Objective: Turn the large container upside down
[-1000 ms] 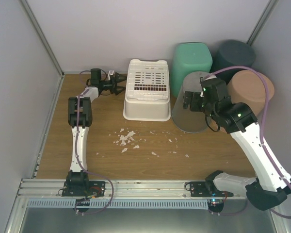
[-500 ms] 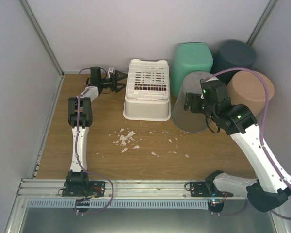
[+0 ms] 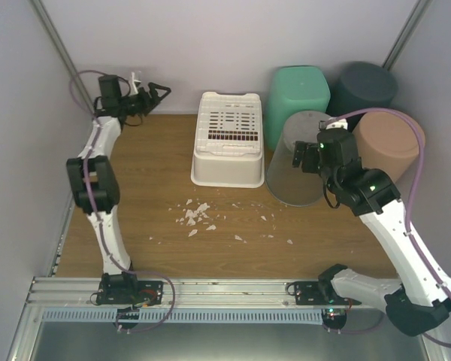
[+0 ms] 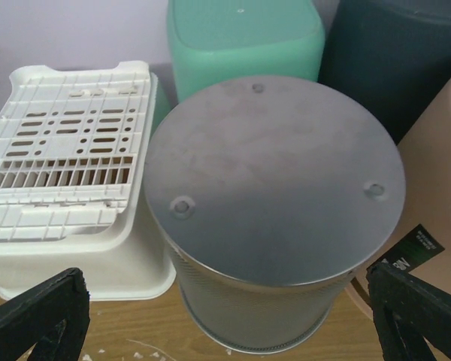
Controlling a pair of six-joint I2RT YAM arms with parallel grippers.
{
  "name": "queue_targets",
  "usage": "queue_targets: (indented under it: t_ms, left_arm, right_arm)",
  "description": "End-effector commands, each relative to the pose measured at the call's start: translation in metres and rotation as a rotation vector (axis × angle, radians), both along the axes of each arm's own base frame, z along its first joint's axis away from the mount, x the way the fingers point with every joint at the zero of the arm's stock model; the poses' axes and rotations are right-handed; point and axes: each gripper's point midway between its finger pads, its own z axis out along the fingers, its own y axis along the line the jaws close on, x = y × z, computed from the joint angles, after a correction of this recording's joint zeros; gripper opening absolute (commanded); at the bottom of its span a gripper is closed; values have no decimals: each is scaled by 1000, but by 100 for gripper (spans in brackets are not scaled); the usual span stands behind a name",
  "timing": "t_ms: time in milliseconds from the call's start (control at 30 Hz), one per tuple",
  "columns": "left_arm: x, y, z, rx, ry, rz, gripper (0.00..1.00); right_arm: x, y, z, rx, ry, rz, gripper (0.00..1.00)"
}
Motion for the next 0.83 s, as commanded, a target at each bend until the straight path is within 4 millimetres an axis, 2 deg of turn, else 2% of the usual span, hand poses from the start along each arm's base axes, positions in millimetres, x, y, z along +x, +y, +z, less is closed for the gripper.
queue_targets:
  t_ms: [0,100,133,200,233,267,400,533,600,700,800]
  left_arm:
    - [-28,14,45,253,-190,83,99]
    - [-44,28,56,373,-238,156,99]
    - [-49,35,54,427,-242,196,99]
    - [-59,47,66,518,-294,266,99]
    - [-65,53,69,564,-317,305,99]
    - [-71,59,65,606,-326,332,99]
    - [-93,71,82,744,-407,413,99]
    - [-113,75,99,789,-459,450,99]
    - [-123,74,115,807,-509,464,99]
    - [-124,72,123,822,-522,460,99]
    - [-125,70,124,829,-528,456,99]
  right_arm:
    - [-3,-20,15,-15,-50,-84,100]
    - [-6,-26,7,-32,-30,-115,100]
    - [-6,-27,3,-41,-28,-119,100]
    - [-6,-29,0,-48,-38,-123,100]
    - [-7,-31,0,-47,-52,-132,100]
    - [-7,-33,1,-47,-67,-139,100]
    - [-8,-38,7,-47,-113,-164,100]
    - [-4,-39,9,-58,-121,-172,100]
    - [-3,-38,11,-57,-123,-171,100]
    - [-2,-38,14,-60,-125,-171,100]
    - [-4,-40,19,-46,-143,-184,100]
